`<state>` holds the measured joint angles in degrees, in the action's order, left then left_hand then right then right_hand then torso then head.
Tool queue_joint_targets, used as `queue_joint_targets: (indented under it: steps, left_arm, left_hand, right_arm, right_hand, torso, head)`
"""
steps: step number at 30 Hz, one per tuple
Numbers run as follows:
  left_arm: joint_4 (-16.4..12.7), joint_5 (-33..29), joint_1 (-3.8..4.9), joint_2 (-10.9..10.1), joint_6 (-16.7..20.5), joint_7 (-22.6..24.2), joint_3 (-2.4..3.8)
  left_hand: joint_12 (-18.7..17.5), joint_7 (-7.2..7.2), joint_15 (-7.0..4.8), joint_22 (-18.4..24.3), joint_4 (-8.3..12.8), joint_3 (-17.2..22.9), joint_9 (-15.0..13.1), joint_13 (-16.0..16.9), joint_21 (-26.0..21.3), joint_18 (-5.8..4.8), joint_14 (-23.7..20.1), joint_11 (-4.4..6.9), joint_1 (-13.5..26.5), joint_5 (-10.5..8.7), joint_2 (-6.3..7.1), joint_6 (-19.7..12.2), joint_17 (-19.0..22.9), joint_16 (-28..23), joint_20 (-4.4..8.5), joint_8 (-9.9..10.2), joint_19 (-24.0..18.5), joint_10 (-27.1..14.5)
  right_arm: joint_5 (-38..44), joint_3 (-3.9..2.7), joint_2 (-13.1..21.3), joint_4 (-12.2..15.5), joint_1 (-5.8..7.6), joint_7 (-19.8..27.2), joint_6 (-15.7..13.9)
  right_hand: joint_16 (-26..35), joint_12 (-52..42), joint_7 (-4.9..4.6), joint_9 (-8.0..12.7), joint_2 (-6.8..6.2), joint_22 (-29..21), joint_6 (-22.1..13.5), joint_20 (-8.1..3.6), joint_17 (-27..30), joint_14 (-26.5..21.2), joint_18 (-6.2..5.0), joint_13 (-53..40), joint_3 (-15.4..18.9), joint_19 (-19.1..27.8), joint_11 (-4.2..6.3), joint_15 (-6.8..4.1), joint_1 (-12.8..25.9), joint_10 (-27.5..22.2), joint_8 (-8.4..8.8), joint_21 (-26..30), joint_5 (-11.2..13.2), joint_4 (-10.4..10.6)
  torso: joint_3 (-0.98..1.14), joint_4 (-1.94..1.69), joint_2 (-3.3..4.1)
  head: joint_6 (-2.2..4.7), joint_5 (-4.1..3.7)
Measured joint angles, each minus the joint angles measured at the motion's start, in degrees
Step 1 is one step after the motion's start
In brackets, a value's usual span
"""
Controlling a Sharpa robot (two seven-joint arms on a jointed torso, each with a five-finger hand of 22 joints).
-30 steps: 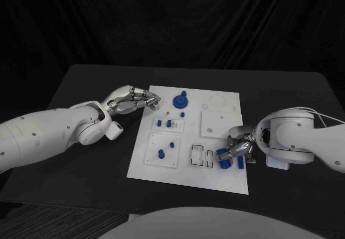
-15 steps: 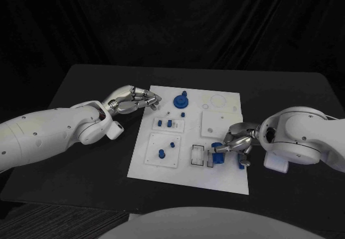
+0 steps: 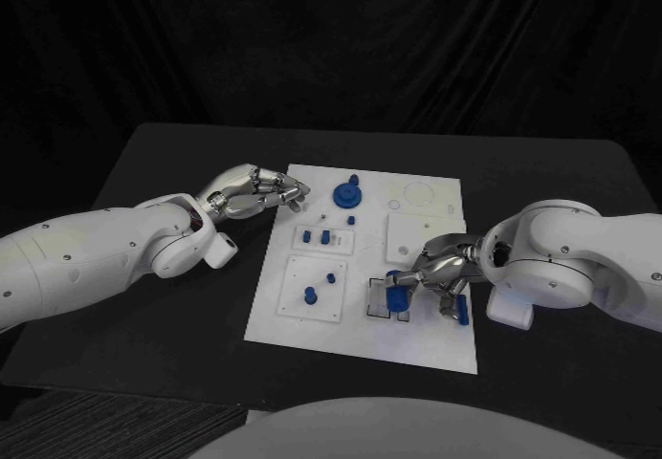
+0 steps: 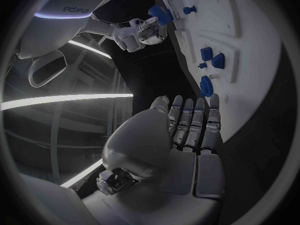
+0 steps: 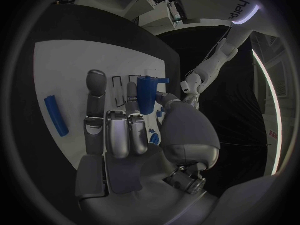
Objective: Assemble the parts on the task board
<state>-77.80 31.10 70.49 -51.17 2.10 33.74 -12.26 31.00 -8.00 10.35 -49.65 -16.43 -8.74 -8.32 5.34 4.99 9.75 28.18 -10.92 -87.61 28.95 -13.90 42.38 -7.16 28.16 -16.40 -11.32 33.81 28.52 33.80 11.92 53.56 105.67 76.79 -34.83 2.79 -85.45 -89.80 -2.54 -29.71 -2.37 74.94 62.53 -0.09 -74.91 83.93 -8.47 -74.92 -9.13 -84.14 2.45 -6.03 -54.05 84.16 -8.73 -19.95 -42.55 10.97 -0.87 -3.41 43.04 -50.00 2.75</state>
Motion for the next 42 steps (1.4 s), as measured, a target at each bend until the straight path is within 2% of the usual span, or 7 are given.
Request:
queue_joint_targets:
  steps: [3, 17, 20, 22, 27, 33, 42]
  left_arm:
    - [0.0, 0.0, 0.0, 0.0, 0.0, 0.0, 0.0]
    - [0.1, 0.0, 0.0, 0.1, 0.0, 0.0, 0.0]
    - [0.1, 0.0, 0.0, 0.1, 0.0, 0.0, 0.0]
    - [0.1, 0.0, 0.0, 0.1, -0.1, 0.0, 0.0]
    - [0.2, 0.0, -0.01, 0.2, -0.1, 0.0, 0.0]
    - [0.2, 0.0, -0.02, 0.2, -0.1, 0.0, 0.0]
    - [0.2, 0.0, -0.03, 0.2, -0.2, 0.0, 0.0]
  left_hand:
    - [0.0, 0.0, 0.0, 0.0, 0.0, 0.0, 0.0, 0.0, 0.0, 0.0, 0.0, 0.0, 0.0, 0.0, 0.0, 0.0, 0.0, 0.0, 0.0, 0.0, 0.0, 0.0]
    - [0.0, 0.0, 0.0, 0.0, 0.0, 0.0, 0.0, 0.0, 0.0, 0.0, 0.0, 0.01, 0.0, 0.0, 0.0, 0.0, 0.0, 0.0, 0.0, 0.0, 0.0, 0.0]
    - [0.0, 0.0, 0.0, 0.0, 0.0, 0.0, 0.0, 0.0, 0.2, 0.0, 0.0, 0.01, 0.0, 0.0, 0.0, 0.0, 0.0, 0.0, 0.0, 0.0, 0.0, 0.0]
    - [0.0, 0.0, 0.0, 0.0, 0.0, 0.0, 0.0, 0.0, 0.2, 0.0, 0.0, 0.02, 0.0, 0.0, 0.0, 0.0, 0.0, 0.0, 0.0, 0.0, 0.0, 0.0]
    - [0.0, 0.0, 0.0, 0.0, 0.0, 0.0, 0.0, 0.0, 0.2, 0.0, 0.0, 0.02, 0.0, 0.0, 0.0, 0.0, 0.0, 0.0, 0.0, 0.0, 0.0, 0.0]
    - [0.0, 0.0, 0.0, 0.0, 0.0, 0.0, 0.0, 0.0, 0.2, 0.0, 0.0, 0.02, 0.0, 0.0, 0.0, 0.0, 0.0, 0.0, 0.0, 0.0, 0.0, 0.0]
    - [0.0, 0.0, 0.0, 0.0, 0.0, 0.3, 0.0, 0.0, 0.2, 0.0, 0.0, -0.13, 0.0, 0.0, 0.0, 0.0, 0.0, 0.0, 0.0, 0.0, 0.0, 0.1]
  right_arm:
    - [-0.5, -0.01, -0.6, -0.6, -0.34, -0.1, 0.1]
    - [-0.9, -0.03, -2.6, -2.6, -1.59, -0.3, 0.5]
    - [-0.8, -0.05, -2.8, -2.8, -1.66, -0.3, 0.6]
    - [-0.8, -0.07, -2.9, -2.9, -1.76, -0.3, 0.7]
    - [-0.7, -0.08, -3.1, -3.2, -2.02, -0.3, 0.8]
    - [-0.2, -0.12, -3.2, -3.2, -2.1, -0.3, 0.9]
    - [0.8, -0.1, -3.2, -3.4, -2.2, -0.3, 1.2]
  right_hand:
    - [0.0, 0.0, -0.3, 0.0, -0.2, 0.0, -0.3, 0.21, 0.0, 0.0, 0.0, 0.0, -1.5, 0.2, -0.27, 0.03, 0.4, -0.2, 0.05, 0.3, 1.1, -1.5]
    - [0.3, 0.0, -0.52, 0.1, 0.48, 0.0, -1.5, 0.41, 0.0, 0.1, 0.0, 0.0, -2.4, 0.0, -0.6, 0.32, 1.2, -0.1, 0.38, 1.4, 5.8, -2.4]
    - [0.3, 0.0, -0.72, 0.2, 0.54, 0.0, -1.8, 0.55, 0.0, 0.1, 0.0, 0.0, -3.5, 0.1, -0.69, 0.34, 1.8, -0.2, 0.76, 1.4, 6.8, -3.5]
    - [0.3, 0.0, -0.92, 0.4, 0.81, 0.0, -2.4, 0.62, 0.0, 0.1, 0.0, 0.0, -5.2, 0.2, -0.7, 0.68, 2.4, -0.2, 1.04, 1.7, 9.6, -5.2]
    - [0.3, 0.0, -1.12, 0.8, 0.86, 0.0, -3.0, 0.82, 0.0, 0.1, 0.01, 0.0, -6.7, 0.0, -1.11, 0.74, 3.0, -0.2, 1.39, 2.0, 13.7, -6.7]
    - [0.2, 0.0, -1.32, 1.2, 1.01, 0.0, -3.6, 1.02, 0.0, 0.0, 0.01, 0.0, -6.0, 0.2, -1.11, 0.98, 3.4, -0.2, 1.71, 2.4, 18.2, -6.5]
    - [0.3, 0.0, -1.42, 1.8, 1.32, 0.0, -3.9, 1.02, 0.0, 0.1, 0.01, 0.0, -2.8, 0.2, -1.51, 1.14, 3.7, -0.2, 1.64, 3.0, 27.3, -5.5]
  torso:
    - [0.0, -0.01, 0.02]
    - [0.05, 0.07, 0.08]
    - [0.06, 0.11, 0.08]
    - [0.08, 0.11, 0.08]
    - [0.12, 0.09, 0.08]
    - [0.12, 0.1, 0.05]
    - [0.11, 0.1, 0.02]
  head:
    - [0.0, 0.06]
    - [0.0, 0.27]
    - [0.0, 0.29]
    - [0.0, 0.26]
    - [0.0, 0.2]
    - [0.0, 0.38]
    - [0.0, 0.35]
